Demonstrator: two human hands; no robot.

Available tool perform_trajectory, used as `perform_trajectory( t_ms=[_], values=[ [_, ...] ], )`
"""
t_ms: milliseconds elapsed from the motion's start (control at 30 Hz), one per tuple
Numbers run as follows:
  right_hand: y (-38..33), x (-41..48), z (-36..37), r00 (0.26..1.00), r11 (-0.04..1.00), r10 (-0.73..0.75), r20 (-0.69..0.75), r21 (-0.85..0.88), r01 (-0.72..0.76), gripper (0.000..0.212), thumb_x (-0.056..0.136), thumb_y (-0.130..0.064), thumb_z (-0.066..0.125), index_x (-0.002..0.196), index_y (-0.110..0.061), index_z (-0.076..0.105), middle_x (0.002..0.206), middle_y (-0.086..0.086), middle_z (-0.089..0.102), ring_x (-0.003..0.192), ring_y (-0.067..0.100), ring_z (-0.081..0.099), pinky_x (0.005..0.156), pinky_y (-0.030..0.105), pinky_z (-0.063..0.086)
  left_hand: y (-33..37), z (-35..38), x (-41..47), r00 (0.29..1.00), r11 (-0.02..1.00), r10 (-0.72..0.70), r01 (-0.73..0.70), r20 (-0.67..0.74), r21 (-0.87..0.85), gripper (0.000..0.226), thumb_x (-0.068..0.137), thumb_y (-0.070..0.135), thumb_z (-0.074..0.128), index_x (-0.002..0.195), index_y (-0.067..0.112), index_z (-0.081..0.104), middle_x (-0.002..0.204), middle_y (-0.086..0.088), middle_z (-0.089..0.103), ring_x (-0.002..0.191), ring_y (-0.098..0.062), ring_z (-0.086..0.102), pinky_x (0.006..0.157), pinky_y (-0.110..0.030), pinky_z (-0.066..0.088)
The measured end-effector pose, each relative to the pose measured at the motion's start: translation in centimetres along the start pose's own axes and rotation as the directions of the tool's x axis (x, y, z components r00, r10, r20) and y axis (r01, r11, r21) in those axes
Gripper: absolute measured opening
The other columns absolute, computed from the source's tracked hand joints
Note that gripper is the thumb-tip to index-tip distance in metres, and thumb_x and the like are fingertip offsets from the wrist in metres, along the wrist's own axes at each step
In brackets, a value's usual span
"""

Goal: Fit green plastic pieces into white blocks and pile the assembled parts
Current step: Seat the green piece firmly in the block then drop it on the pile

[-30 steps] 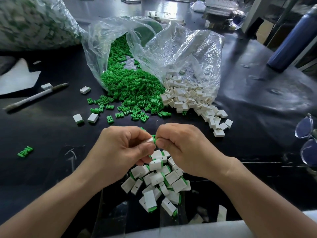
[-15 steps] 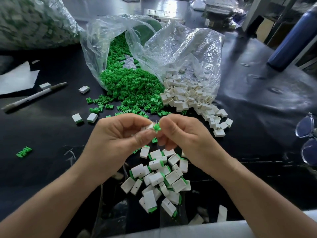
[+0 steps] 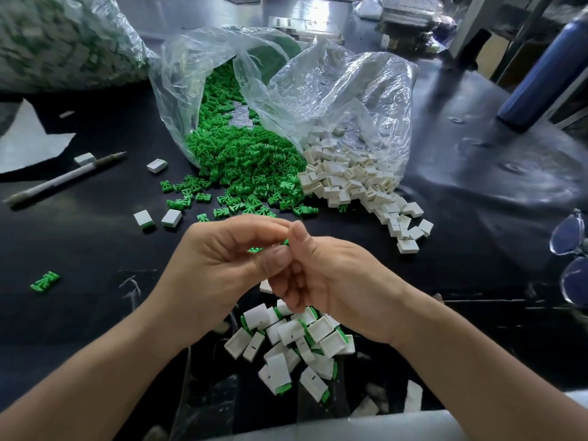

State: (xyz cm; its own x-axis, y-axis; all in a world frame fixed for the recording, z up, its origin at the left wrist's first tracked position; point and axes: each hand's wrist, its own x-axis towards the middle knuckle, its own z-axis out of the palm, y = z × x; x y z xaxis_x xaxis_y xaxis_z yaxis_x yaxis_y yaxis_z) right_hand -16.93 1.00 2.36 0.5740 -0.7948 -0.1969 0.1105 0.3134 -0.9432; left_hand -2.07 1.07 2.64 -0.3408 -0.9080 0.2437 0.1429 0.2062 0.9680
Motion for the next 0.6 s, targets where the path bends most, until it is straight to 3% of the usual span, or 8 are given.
perform_trajectory(
  t_ms=[200, 367, 500, 600],
  values=[
    [0.18, -0.33, 0.17, 0.995, 0.991, -0.005, -0.097, -0.131, -0.007, 0.039, 0.077, -0.056, 0.043, 0.069, -0.018, 0.053, 0.057, -0.013, 0.049, 0.055, 0.004, 0.041, 0.055, 0.017, 0.037, -0.19, 0.23, -0.17, 0.999, 0.999, -0.005, 0.007, -0.037, 0.043, 0.018, 0.065, 0.007, 0.061, 0.080, 0.006, 0.071, 0.099, -0.008, 0.068, 0.061, -0.029, 0.067, 0.056, -0.024, 0.055],
    [-0.04, -0.47, 0.52, 0.996, 0.991, -0.001, -0.091, -0.134, -0.012, 0.038, 0.071, -0.052, 0.040, 0.070, -0.015, 0.051, 0.055, -0.014, 0.043, 0.052, 0.003, 0.036, 0.052, 0.015, 0.034, -0.30, 0.22, -0.09, 0.999, 0.998, 0.001, 0.001, -0.040, 0.069, 0.025, 0.065, 0.008, 0.061, 0.089, 0.005, 0.069, 0.102, -0.009, 0.068, 0.063, -0.034, 0.067, 0.059, -0.032, 0.058],
    [-0.15, -0.56, 0.19, 0.998, 0.991, 0.019, -0.062, -0.132, -0.027, 0.066, 0.071, -0.051, 0.040, 0.099, 0.007, 0.056, 0.059, -0.010, 0.040, 0.055, 0.005, 0.034, 0.054, 0.016, 0.033, -0.27, 0.07, -0.10, 0.999, 0.999, 0.025, -0.024, -0.023, 0.035, 0.017, 0.066, 0.013, 0.063, 0.079, 0.009, 0.072, 0.096, -0.007, 0.071, 0.068, -0.023, 0.069, 0.060, -0.026, 0.057],
    [-0.39, -0.65, 0.38, 0.998, 0.998, 0.030, -0.057, -0.056, -0.033, 0.044, 0.071, -0.052, 0.041, 0.075, -0.010, 0.055, 0.056, -0.009, 0.042, 0.052, 0.006, 0.035, 0.052, 0.016, 0.032, -0.22, -0.20, 0.00, 0.999, 0.999, 0.027, -0.028, 0.035, 0.028, 0.021, 0.067, 0.013, 0.065, 0.086, 0.006, 0.071, 0.088, -0.009, 0.071, 0.065, -0.026, 0.067, 0.060, -0.028, 0.056]
  ],
)
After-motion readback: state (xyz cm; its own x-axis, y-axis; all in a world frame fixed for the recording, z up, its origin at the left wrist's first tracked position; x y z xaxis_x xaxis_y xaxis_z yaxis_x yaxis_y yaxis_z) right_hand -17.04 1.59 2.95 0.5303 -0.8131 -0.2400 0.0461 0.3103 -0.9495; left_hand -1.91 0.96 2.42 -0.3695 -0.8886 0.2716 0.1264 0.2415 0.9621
